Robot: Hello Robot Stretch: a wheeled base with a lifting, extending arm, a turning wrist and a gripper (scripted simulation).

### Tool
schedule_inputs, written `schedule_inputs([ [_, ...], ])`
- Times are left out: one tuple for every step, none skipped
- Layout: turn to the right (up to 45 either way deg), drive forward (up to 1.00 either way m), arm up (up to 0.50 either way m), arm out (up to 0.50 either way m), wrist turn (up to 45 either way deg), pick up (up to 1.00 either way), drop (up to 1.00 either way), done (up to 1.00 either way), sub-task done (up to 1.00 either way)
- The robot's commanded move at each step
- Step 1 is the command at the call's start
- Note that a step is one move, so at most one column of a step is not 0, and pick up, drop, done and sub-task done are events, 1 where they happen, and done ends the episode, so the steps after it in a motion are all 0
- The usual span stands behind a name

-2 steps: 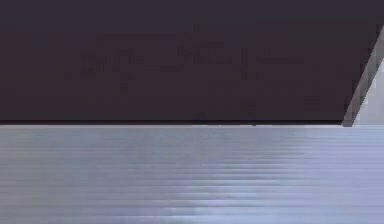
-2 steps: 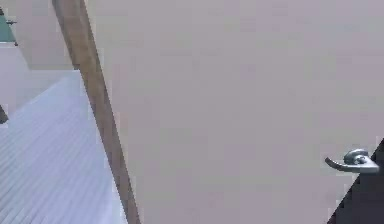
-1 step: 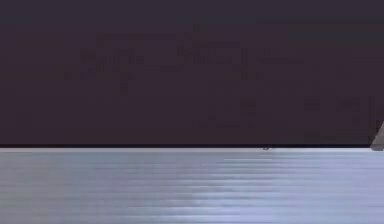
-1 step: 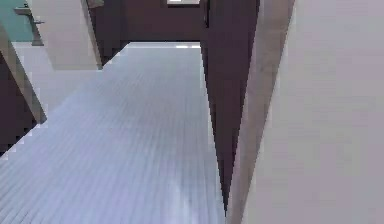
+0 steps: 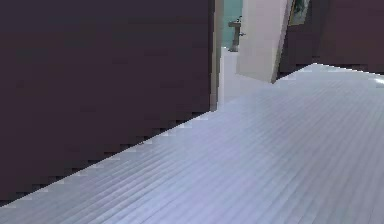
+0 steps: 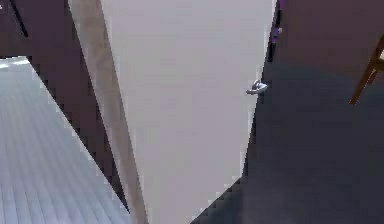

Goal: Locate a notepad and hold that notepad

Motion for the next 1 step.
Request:
schedule_inputs([
  [0.0,0.45,0.00,0.00,0.0,0.00,0.00,0.00,0.00],
])
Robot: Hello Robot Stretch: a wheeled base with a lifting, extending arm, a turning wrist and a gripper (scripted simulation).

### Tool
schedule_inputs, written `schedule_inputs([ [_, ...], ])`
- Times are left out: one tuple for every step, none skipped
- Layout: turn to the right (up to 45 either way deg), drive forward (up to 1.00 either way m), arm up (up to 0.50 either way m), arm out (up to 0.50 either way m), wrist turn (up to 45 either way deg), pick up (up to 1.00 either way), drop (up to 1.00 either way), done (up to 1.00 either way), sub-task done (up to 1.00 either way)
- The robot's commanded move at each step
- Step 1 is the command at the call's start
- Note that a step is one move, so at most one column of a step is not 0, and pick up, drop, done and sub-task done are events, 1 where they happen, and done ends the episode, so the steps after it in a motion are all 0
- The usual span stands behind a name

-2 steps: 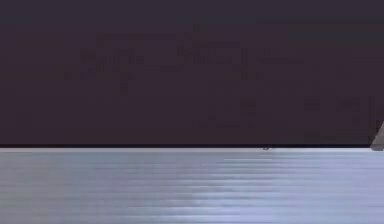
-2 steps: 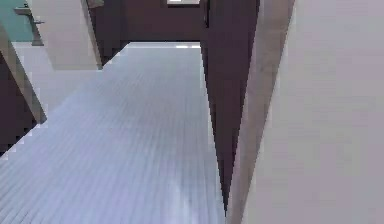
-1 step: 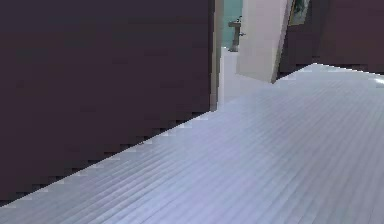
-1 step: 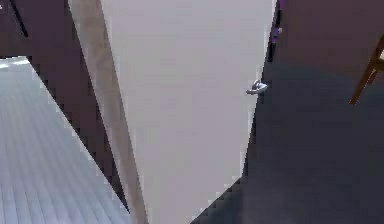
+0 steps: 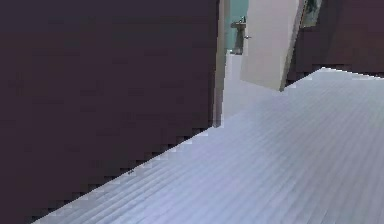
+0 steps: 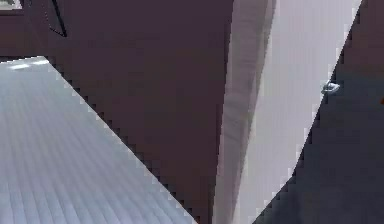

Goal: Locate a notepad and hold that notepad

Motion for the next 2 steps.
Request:
schedule_inputs([
  [30.0,0.00,0.00,0.00,0.0,0.00,0.00,0.00,0.00],
  [0.0,1.00,0.00,0.00,0.0,0.00,0.00,0.00,0.00],
])
